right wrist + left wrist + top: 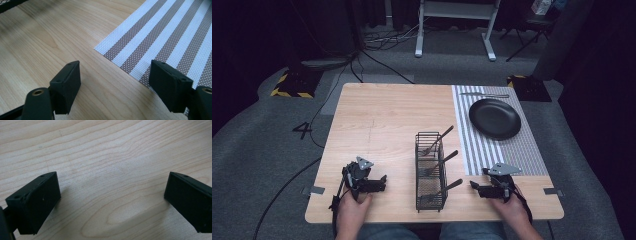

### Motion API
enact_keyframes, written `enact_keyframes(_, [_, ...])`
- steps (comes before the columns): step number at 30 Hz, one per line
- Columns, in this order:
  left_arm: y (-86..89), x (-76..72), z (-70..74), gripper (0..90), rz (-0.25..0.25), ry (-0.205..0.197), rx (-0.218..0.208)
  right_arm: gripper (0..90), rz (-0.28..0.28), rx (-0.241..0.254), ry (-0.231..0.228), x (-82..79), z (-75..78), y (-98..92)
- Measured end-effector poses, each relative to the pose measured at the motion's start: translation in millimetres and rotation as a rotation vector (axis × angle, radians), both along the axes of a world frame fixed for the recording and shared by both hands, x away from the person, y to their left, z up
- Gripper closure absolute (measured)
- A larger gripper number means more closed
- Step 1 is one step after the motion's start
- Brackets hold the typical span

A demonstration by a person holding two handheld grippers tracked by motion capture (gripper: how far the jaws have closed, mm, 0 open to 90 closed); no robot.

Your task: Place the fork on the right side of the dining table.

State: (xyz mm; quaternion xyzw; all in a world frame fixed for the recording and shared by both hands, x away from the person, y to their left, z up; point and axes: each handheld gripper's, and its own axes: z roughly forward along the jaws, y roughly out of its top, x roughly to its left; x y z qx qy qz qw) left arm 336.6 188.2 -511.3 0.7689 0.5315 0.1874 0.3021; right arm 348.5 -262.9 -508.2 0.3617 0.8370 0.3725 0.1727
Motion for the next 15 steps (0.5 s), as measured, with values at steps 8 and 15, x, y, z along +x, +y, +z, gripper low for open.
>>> enact_keyframes(8, [-0.2,0.0,0.0,0.6,0.002,0.000,-0.001,25.7,0.000,0.000,0.000,0.0,0.0,0.0])
enact_keyframes(15, [-0.2,0.0,0.0,0.6,0.002,-0.001,-0.001,29.6,-0.006,-0.004,0.009,0.3,1.7,0.2])
